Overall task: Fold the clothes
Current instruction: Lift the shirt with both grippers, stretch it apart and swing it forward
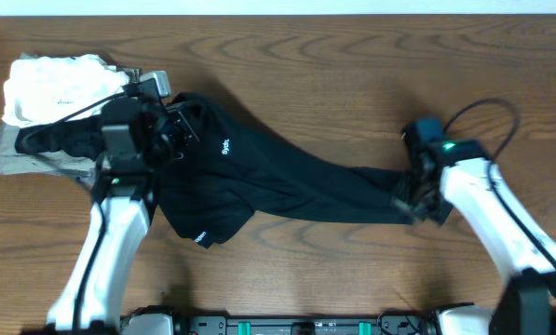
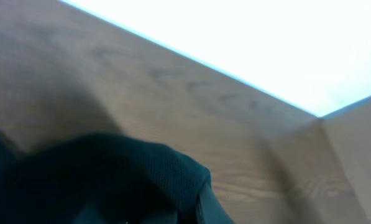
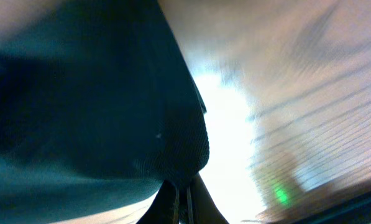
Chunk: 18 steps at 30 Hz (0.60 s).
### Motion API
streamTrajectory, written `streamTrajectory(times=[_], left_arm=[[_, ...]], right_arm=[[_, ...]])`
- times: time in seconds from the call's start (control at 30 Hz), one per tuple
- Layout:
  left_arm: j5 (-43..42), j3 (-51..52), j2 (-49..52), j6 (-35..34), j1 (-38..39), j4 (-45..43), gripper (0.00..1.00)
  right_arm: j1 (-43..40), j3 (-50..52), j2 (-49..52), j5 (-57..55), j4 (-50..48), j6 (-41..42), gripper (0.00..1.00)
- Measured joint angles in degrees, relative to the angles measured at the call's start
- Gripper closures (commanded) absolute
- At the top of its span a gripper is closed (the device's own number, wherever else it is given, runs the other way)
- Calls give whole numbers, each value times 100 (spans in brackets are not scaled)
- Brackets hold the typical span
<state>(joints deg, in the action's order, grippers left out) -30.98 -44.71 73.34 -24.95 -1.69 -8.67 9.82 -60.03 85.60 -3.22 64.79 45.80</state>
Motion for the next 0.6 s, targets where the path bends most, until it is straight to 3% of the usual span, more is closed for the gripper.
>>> streamTrajectory(times=[0.37,0.6], left_arm=[[-164,0,-2479,28,4,763,94],[-431,-271,-3543,-55,4,1261,94]], right_arm=[[-372,-2872,-651,-173,1309,-728,99],[-372,-4664,-684,-258,2055,-1051,99]])
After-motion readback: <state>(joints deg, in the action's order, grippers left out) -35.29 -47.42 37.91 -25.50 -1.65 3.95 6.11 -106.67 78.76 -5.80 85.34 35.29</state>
